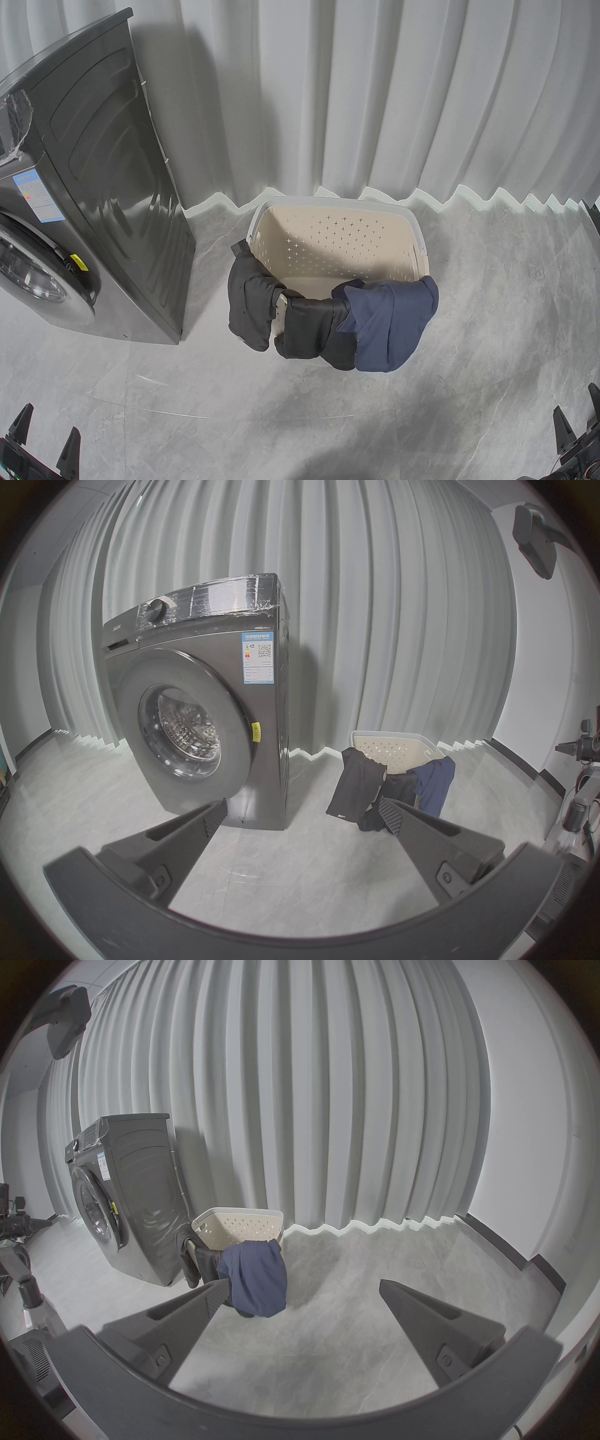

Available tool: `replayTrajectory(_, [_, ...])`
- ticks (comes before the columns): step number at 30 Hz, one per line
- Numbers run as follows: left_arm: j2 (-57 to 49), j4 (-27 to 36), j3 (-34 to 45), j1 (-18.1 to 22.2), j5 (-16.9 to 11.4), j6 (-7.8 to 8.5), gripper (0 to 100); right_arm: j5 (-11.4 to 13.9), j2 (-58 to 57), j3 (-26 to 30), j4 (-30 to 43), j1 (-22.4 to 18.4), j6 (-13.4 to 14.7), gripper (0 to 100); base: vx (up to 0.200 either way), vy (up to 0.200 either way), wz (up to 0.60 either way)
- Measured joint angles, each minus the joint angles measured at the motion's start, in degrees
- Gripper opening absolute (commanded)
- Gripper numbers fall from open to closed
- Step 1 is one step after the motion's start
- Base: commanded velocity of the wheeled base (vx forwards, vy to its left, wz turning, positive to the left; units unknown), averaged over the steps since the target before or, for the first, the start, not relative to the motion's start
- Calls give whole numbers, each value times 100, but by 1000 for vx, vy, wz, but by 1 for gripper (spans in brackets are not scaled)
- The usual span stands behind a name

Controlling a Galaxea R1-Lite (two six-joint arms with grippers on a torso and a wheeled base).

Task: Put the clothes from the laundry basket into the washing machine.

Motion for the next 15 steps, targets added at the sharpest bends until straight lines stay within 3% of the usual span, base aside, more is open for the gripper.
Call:
replayTrajectory(7, [0, -7, 0, 2, 2, 7, 100, 0, 1, 0, 0, 0, -5, 100, 0, 0, 0])
replayTrajectory(15, [0, -2, 0, -2, 0, 7, 100, 0, 1, 0, 0, 0, -5, 100, 0, -200, 0])
